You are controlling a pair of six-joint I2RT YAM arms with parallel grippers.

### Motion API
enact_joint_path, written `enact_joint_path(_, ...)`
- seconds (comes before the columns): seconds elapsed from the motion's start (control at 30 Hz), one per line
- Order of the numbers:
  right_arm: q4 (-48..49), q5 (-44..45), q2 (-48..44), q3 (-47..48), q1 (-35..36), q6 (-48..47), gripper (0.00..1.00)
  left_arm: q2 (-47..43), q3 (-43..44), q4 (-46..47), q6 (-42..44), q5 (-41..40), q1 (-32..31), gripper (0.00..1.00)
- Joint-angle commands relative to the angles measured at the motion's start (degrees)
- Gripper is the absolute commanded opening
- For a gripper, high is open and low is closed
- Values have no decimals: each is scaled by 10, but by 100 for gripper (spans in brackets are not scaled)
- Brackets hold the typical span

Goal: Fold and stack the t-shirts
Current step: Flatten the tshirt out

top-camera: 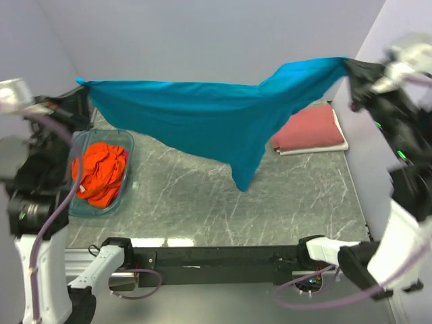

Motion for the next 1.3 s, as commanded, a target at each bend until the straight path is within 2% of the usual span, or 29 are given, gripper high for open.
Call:
enact_joint_path(0.0, 34, 6, -40, 38, -27, 10, 0, -29, 52, 49, -44, 47, 3, 1)
enact_joint_path(0.17, 67, 2, -91, 74, -60, 24, 0, -50, 88, 61, -69, 56, 3, 1)
enact_joint_path(0.37, 80, 19, -88, 94, -82, 23, 0, -55, 111, 52, -62, 38, 3, 1)
enact_joint_path(0.5, 83, 20, -73, 76, -82, 19, 0, -53, 87, 50, -50, 27, 3, 1)
enact_joint_path(0.57, 96, 16, -73, 33, -82, 16, 0, -53, 68, 52, -42, 25, 3, 1)
enact_joint_path(0.7, 101, -9, -61, -41, -82, 3, 0, -48, -37, 69, -33, 37, 3, 1)
enact_joint_path(0.77, 111, -23, -58, -125, -81, -11, 0, -41, -86, 86, -32, 53, 3, 1)
enact_joint_path(0.8, 138, -31, -60, -164, -82, -16, 0, -37, -140, 95, -32, 56, 3, 1)
enact_joint_path(0.83, 153, -48, -62, -244, -82, -25, 0, -32, -169, 104, -30, 60, 3, 1)
enact_joint_path(0.9, 207, -66, -55, -322, -82, -40, 0, -8, -250, 139, -25, 61, 3, 0)
enact_joint_path(0.93, 227, -75, -46, -391, -83, -45, 0, 7, -272, 150, -20, 59, 3, 1)
enact_joint_path(1.03, 282, -108, 24, -475, -82, -61, 0, 89, -331, 183, -10, 43, 3, 0)
enact_joint_path(1.07, 290, -132, 49, -484, -81, -64, 0, 148, -335, 197, -6, 36, 3, 0)
enact_joint_path(1.13, 306, -147, 139, -483, -75, -69, 0, 216, -326, 199, -2, 25, 3, 0)
enact_joint_path(1.17, 310, -148, 172, -473, -73, -68, 0, 285, -316, 196, -2, 19, 3, 0)
enact_joint_path(1.2, 304, -145, 238, -458, -69, -69, 0, 321, -291, 195, -1, 15, 3, 0)
enact_joint_path(1.27, 303, -130, 303, -403, -60, -56, 0, 422, -259, 187, -1, -3, 3, 0)
